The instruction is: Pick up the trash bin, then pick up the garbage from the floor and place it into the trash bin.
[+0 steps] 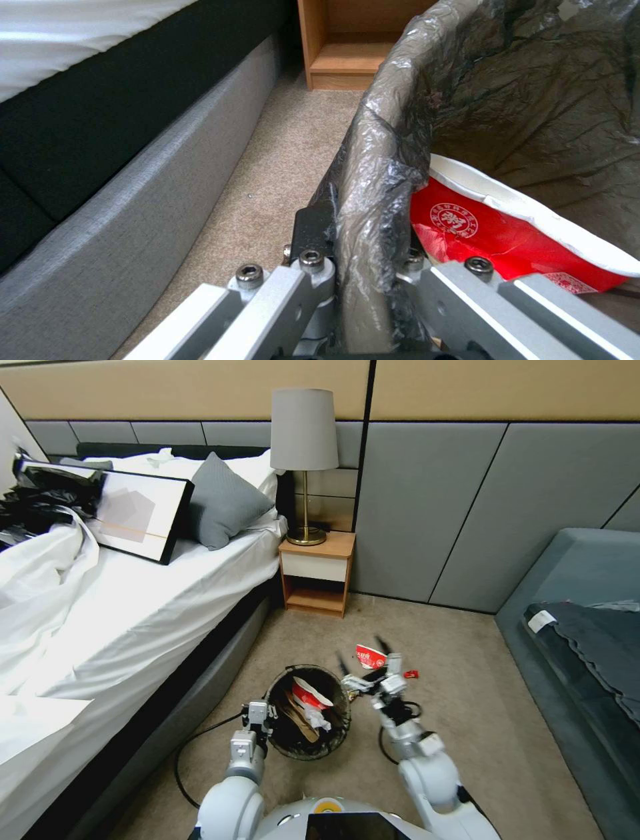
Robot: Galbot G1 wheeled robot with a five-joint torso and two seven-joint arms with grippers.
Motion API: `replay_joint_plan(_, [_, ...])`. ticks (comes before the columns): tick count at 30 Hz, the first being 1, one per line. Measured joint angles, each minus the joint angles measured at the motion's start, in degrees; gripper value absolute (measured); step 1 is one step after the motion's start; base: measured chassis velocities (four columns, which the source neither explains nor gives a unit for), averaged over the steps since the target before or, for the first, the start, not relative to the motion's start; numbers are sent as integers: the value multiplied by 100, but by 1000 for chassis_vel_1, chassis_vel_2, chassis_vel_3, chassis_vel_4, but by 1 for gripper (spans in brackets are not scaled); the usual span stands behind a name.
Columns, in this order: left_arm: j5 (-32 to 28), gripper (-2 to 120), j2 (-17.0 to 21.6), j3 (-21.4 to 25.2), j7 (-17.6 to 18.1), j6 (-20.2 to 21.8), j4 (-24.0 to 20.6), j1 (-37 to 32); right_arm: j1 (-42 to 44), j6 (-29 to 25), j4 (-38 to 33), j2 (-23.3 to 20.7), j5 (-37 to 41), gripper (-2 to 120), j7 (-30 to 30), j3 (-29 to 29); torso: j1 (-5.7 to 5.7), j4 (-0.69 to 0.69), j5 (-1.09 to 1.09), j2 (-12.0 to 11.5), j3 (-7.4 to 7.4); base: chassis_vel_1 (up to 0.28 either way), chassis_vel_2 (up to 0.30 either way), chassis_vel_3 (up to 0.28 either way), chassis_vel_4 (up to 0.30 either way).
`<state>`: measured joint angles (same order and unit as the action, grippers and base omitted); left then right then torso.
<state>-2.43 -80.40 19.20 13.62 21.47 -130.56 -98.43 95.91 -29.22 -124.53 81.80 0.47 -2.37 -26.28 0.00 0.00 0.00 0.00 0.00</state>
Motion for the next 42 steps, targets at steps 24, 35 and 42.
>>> replay_joint_plan(24, [16, 2, 18, 131, 31, -67, -133, -53, -246, 345, 430, 50, 211, 100, 301, -175, 0, -1, 0, 0, 0, 0, 0, 0, 0])
replay_joint_plan(35, [91, 2, 17, 150, 40, -122, -94, -23, -1644, 3142, 807, -494, 1644, 100, 1344, 239, 0, 0, 1, 0, 1, 0, 0, 0, 0])
replay_joint_plan(42, [125, 2, -48, 165, 54, -123, -95, -59, -2772, 4417, 1657, -723, 2624, 100, 1987, 748, 0, 0, 0, 0, 1, 0, 0, 0, 0])
